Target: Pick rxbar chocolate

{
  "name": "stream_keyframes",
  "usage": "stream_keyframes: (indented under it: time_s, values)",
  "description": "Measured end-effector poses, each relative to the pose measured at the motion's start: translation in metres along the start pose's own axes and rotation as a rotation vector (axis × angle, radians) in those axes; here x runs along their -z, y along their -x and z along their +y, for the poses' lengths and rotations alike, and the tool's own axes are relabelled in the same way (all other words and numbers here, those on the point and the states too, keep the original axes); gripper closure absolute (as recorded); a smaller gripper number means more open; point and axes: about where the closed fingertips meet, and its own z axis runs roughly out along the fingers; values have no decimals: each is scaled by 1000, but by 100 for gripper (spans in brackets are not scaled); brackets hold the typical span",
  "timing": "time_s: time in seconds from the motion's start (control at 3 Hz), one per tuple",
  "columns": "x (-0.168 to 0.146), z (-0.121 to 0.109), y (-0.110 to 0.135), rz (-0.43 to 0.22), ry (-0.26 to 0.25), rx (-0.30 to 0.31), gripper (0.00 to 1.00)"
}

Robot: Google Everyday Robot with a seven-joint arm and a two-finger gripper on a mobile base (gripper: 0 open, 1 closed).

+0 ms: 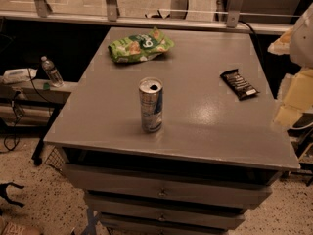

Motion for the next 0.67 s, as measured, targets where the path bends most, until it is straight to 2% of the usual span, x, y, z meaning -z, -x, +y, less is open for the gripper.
stream_keyframes:
  time_s: [0.33, 0.67]
  values:
    - [0, 0, 0, 0, 0, 0, 0]
    - [-12, -21, -2, -15, 6, -52, 0]
